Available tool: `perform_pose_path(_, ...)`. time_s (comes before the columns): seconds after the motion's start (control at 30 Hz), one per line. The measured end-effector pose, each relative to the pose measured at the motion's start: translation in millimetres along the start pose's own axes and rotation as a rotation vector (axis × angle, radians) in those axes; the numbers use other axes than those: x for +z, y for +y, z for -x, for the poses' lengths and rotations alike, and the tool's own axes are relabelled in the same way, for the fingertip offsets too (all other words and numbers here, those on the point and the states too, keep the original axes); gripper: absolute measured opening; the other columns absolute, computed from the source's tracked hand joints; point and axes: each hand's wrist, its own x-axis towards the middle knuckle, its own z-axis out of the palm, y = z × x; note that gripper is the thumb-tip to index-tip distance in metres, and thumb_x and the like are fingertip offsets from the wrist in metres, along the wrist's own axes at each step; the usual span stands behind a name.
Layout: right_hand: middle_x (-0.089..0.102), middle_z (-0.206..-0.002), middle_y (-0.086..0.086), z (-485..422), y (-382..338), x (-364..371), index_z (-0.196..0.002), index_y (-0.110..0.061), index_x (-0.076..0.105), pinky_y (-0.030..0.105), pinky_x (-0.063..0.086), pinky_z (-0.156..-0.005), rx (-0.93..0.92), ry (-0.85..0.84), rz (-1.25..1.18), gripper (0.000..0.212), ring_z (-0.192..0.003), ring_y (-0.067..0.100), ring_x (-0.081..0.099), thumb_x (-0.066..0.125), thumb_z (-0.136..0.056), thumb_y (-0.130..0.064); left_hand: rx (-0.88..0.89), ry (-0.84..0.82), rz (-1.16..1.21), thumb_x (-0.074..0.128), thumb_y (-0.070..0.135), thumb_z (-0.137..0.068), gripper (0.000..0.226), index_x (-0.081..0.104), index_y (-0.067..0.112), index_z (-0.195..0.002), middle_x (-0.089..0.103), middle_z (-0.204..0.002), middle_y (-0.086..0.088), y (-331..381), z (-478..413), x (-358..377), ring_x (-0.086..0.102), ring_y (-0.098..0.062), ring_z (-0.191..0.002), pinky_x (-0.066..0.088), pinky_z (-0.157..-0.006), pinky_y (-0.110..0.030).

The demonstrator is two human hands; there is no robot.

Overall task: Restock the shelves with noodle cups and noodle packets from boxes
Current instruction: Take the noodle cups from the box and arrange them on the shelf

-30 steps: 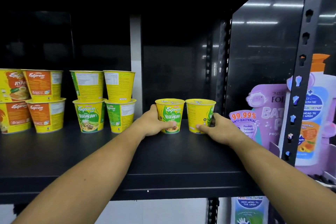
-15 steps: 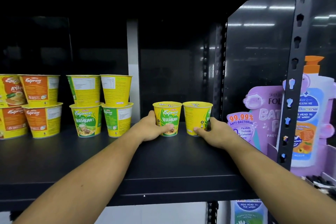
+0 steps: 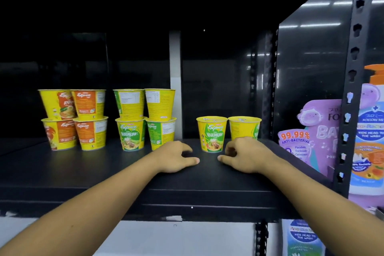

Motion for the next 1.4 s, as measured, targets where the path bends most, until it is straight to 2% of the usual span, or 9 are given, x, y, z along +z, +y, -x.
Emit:
perform_pose_path(0.2, 0.061, -0.137, -0.003, 9.9, -85.0, 1.4, -0.139, -0.025, 0.06, 0.038, 0.045, -0.107, -0.134, -0.227, -0.138, 0.064, -0.127, 0.02, 0.055, 0.051, -0.094, -0.07, 0.002, 0.017, 0.055, 0.061, 0.059, -0.096, 0.06, 0.058, 0.025, -0.146, 0.056, -0.15, 0.009, -39.9, 52.7, -12.2, 0.051, -0.008, -0.133, 0.038, -0.106, -0.021)
perform_pose_path(0.37, 0.037, -0.163, 0.002, 8.0, -141.4, 6.6, -0.156, -0.025, 0.038, 0.038, 0.036, -0.115, -0.193, -0.317, -0.113, 0.069, -0.145, 0.024, 0.039, 0.038, -0.101, -0.066, -0.072, 0.007, 0.015, 0.057, 0.061, -0.098, 0.061, 0.055, 0.029, -0.149, 0.049, -0.155, 0.01, -85.4, 83.6, -31.4, 0.043, -0.011, -0.143, 0.032, -0.113, -0.024)
perform_pose_path(0.53, 0.039, -0.161, 0.006, 0.4, -175.1, 12.7, -0.152, -0.024, 0.041, 0.037, 0.036, -0.103, -0.15, -0.351, -0.114, 0.064, -0.143, 0.026, 0.041, 0.033, -0.103, -0.064, -0.117, -0.047, -0.019, 0.05, 0.066, -0.098, 0.063, 0.052, 0.032, -0.15, 0.048, -0.157, 0.01, -126.9, 95.6, -46.2, 0.043, -0.013, -0.143, 0.033, -0.114, -0.027)
perform_pose_path(0.67, 0.025, -0.168, 0.001, 0.0, -184.4, 14.1, -0.158, -0.027, 0.034, 0.045, 0.024, -0.121, -0.118, -0.371, -0.102, 0.066, -0.153, 0.026, 0.025, 0.029, -0.104, -0.065, -0.096, -0.123, -0.059, 0.04, 0.07, -0.1, 0.066, 0.042, 0.035, -0.156, 0.037, -0.164, 0.01, -138.4, 96.4, -51.6, 0.033, -0.016, -0.15, 0.025, -0.119, -0.032)
perform_pose_path(0.97, 0.02, -0.17, -0.007, -1.7, -185.7, 20.0, -0.161, -0.035, 0.027, 0.041, 0.019, -0.123, -0.022, -0.344, -0.105, 0.071, -0.156, 0.02, 0.02, 0.031, -0.1, -0.071, 0.008, -0.119, -0.048, 0.041, 0.07, -0.099, 0.065, 0.047, 0.035, -0.153, 0.042, -0.161, 0.011, -165.4, 91.1, -54.6, 0.037, -0.017, -0.148, 0.029, -0.118, -0.03)
perform_pose_path(1.13, 0.041, -0.157, -0.015, -12.1, -188.0, 13.1, -0.155, -0.036, 0.039, 0.028, 0.029, -0.113, 0.067, -0.237, -0.231, 0.066, -0.145, 0.015, 0.039, 0.043, -0.098, -0.07, -0.063, 0.068, 0.043, 0.058, 0.057, -0.099, 0.047, 0.07, 0.026, -0.131, 0.068, -0.131, 0.004, -190.7, 84.2, -64.3, 0.06, -0.017, -0.12, 0.045, -0.09, -0.028)
perform_pose_path(1.2, 0.051, -0.147, -0.014, -24.1, -191.9, 8.9, -0.149, -0.035, 0.047, 0.026, 0.034, -0.101, 0.111, -0.163, -0.323, 0.058, -0.137, 0.015, 0.047, 0.05, -0.098, -0.064, -0.152, 0.196, 0.119, 0.063, 0.056, -0.096, 0.056, 0.064, 0.018, -0.138, 0.065, -0.137, -0.003, -196.5, 75.6, -70.1, 0.06, -0.02, -0.121, 0.045, -0.089, -0.028)
perform_pose_path(1.27, 0.054, -0.146, -0.006, -43.5, -194.2, 10.8, -0.145, -0.03, 0.05, 0.03, 0.036, -0.099, 0.192, -0.072, -0.389, 0.061, -0.135, 0.019, 0.05, 0.056, -0.095, -0.064, -0.22, 0.269, 0.247, 0.067, 0.056, -0.093, 0.075, 0.048, 0.013, -0.151, 0.055, -0.15, -0.008, -200.6, 65.1, -74.2, 0.054, -0.025, -0.133, 0.046, -0.103, -0.033)
perform_pose_path(1.4, 0.052, -0.15, 0.005, -81.9, -194.6, 22.8, -0.149, -0.014, 0.04, 0.039, 0.043, -0.105, 0.364, 0.029, -0.557, 0.09, -0.134, 0.025, 0.051, 0.071, -0.083, -0.066, -0.291, 0.294, 0.451, 0.078, 0.053, -0.086, 0.101, 0.025, 0.01, -0.161, 0.04, -0.161, -0.01, -201.6, 43.5, -78.5, 0.047, -0.03, -0.14, 0.044, -0.105, -0.036)
